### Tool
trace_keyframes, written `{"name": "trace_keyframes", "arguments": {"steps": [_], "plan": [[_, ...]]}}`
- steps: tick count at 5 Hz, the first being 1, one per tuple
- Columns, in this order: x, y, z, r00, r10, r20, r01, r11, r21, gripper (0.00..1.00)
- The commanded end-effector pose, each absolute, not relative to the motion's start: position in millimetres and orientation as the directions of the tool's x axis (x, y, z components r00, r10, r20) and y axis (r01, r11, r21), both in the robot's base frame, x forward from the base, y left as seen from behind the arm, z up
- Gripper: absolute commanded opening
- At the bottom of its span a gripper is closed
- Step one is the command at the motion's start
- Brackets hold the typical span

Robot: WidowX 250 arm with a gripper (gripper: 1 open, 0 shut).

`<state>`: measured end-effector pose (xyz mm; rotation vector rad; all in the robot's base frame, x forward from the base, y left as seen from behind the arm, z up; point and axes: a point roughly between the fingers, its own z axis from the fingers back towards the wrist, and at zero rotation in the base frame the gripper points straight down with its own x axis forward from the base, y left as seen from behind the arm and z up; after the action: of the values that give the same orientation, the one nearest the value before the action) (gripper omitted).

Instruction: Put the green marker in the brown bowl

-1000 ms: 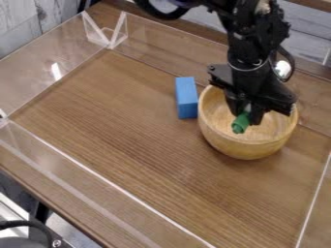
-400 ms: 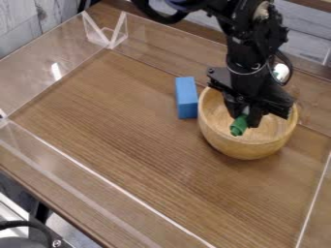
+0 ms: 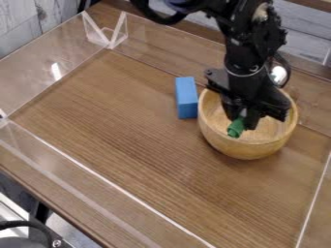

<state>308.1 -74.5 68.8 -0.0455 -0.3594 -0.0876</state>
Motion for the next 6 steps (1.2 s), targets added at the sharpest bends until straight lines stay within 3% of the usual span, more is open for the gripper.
{"name": "trace_keyframes", "arguments": {"steps": [1, 6], "plan": [[313.4, -74.6, 84.3, 0.915, -0.068, 0.399, 0.088, 0.996, -0.031, 1.00], [311.6, -74.3, 90.2, 0.914, -0.066, 0.400, 0.082, 0.996, -0.023, 1.00]]}}
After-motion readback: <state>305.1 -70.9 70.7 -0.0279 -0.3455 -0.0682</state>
